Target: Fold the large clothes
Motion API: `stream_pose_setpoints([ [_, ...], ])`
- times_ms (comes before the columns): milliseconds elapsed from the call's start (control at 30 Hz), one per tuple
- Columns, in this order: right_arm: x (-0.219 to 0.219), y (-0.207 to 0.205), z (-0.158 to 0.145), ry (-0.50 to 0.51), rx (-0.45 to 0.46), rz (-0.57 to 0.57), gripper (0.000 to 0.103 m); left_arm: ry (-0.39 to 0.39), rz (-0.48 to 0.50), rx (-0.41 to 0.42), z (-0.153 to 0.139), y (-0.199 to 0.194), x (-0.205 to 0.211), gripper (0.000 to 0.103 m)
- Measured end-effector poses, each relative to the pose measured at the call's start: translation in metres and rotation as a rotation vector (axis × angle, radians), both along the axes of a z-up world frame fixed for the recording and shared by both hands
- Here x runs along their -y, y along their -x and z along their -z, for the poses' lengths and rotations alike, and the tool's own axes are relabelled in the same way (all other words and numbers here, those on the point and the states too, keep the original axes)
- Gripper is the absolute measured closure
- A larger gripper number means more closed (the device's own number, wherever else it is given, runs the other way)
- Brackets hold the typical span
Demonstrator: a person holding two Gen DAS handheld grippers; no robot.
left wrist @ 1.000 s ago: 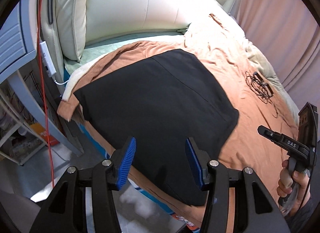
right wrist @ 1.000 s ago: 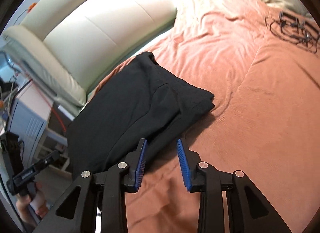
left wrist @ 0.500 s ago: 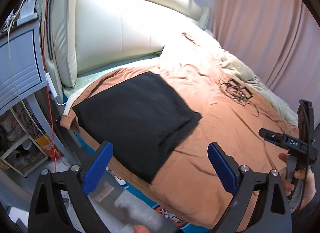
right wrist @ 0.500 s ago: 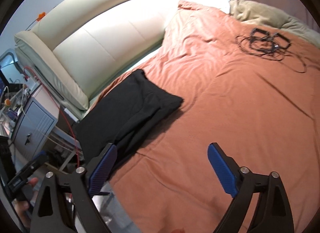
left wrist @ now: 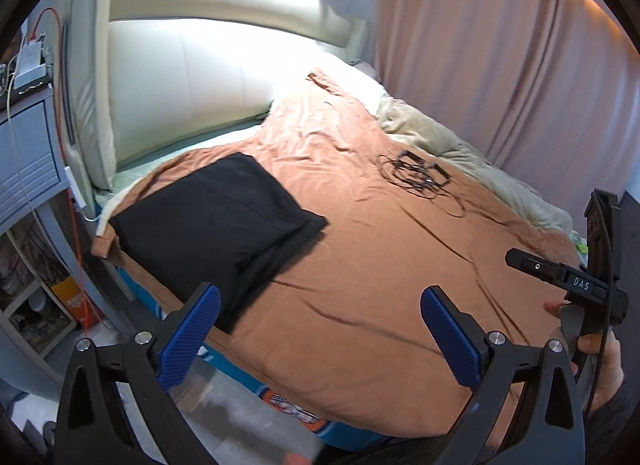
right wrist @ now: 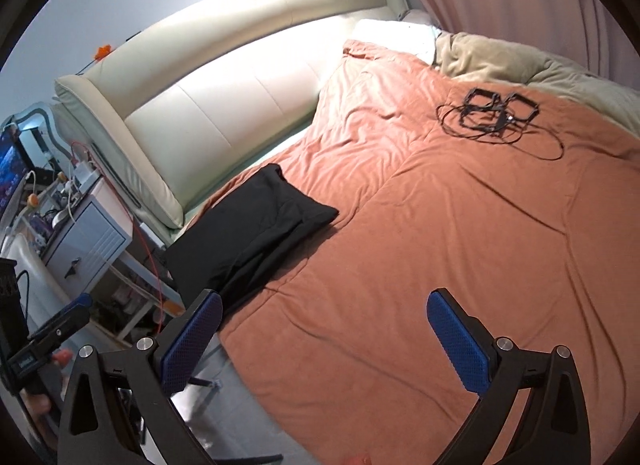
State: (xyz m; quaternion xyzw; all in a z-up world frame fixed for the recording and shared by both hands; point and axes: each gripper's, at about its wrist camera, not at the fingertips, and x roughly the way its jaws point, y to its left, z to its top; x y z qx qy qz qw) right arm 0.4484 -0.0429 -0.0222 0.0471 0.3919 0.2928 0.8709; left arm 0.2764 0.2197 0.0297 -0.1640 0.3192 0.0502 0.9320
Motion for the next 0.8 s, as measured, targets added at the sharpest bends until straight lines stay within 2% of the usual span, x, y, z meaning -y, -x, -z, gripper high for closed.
stream_pose_setpoints([
  [133, 0.025, 0.025, -0.014, 0.022, 0.059, 0.036, 0.000, -0.010, 0.031, 0.014, -0.007, 0.011, 0.022, 0.001],
  [500, 0.086, 0.088, -0.042, 0.028, 0.126, 0.125, 0.000, -0.051, 0.089, 0.077, -0.031, 0.056, 0.074, 0.001],
  [800, 0.137, 0.150, -0.051, 0.027, 0.172, 0.196, 0.000, -0.110, 0.129, 0.152, -0.043, 0.103, 0.112, 0.001],
])
